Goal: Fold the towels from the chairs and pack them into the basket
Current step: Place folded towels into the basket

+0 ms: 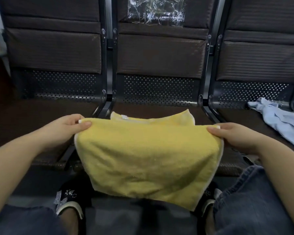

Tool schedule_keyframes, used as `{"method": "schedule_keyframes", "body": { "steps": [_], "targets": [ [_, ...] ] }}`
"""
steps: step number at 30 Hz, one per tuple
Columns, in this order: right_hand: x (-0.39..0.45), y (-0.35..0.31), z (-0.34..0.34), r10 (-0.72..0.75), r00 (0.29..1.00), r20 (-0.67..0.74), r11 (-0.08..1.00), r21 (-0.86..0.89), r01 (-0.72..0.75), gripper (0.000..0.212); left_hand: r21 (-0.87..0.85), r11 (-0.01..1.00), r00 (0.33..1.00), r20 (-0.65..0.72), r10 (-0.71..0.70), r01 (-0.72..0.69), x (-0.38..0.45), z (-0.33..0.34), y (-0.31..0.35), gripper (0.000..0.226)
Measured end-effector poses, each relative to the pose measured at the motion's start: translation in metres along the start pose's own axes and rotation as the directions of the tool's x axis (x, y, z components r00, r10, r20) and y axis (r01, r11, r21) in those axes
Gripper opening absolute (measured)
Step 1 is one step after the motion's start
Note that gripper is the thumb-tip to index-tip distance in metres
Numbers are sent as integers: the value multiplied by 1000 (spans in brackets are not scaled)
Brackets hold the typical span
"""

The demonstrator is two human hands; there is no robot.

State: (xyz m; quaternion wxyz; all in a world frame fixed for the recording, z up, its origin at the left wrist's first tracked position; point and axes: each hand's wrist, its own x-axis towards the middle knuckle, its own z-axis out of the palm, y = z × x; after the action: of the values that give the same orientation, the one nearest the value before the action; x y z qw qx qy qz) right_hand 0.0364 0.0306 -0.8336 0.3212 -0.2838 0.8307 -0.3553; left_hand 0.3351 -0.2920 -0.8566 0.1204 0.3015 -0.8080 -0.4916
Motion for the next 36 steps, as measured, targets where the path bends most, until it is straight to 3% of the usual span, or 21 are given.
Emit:
{"method": "schedule_keyframes", "body": {
  "steps": [2, 6, 9, 11, 14, 17, 20, 23, 26, 30, 36],
  "targets": [
    [0, 1, 2, 30, 999, 31, 999, -37, -29, 20, 40, 997, 993, 87, -75, 72, 0, -1, -3, 90],
    [9, 0, 4, 53, 999, -5, 978, -201, -53, 29, 204, 974, 986, 105, -126, 103, 6, 1, -7, 76],
    [20, -8, 7, -101, 970, -219, 938, -347, 19, 29, 238, 969, 995, -94, -38, 60, 22, 4, -3, 44],
    [28, -17, 11, -250, 886, -391, 924, -369, 98, 29, 285, 958, 962, -267, 53, 26, 34, 6, 4, 27],
    [46, -28, 29, -330, 804, -494, 919, -364, 154, 28, 308, 950, 901, -425, 80, 61, 52, 14, 6, 21],
    [74, -27, 59, -281, 864, -418, 913, -392, 108, 31, 379, 906, 940, -336, -56, 189, 73, 34, -8, 21],
    [101, -21, 90, -254, 947, -197, 872, -471, 136, 28, 491, 835, 968, -164, -190, 248, 92, 57, -21, 27],
    [119, -15, 116, -231, 971, -67, 835, -525, 163, 22, 603, 767, 973, -80, -219, 222, 105, 75, -21, 31],
    [126, -13, 134, -252, 967, -46, 812, -553, 186, 19, 689, 702, 982, -82, -171, 179, 112, 88, -16, 29],
    [127, -12, 137, -268, 958, -98, 776, -611, 155, 26, 628, 760, 985, -90, -145, 169, 114, 92, -13, 28],
    [110, -23, 119, -55, 995, -85, 849, -528, 2, 32, 424, 877, 974, -129, -189, 226, 98, 83, -6, 39]
  ]
}}
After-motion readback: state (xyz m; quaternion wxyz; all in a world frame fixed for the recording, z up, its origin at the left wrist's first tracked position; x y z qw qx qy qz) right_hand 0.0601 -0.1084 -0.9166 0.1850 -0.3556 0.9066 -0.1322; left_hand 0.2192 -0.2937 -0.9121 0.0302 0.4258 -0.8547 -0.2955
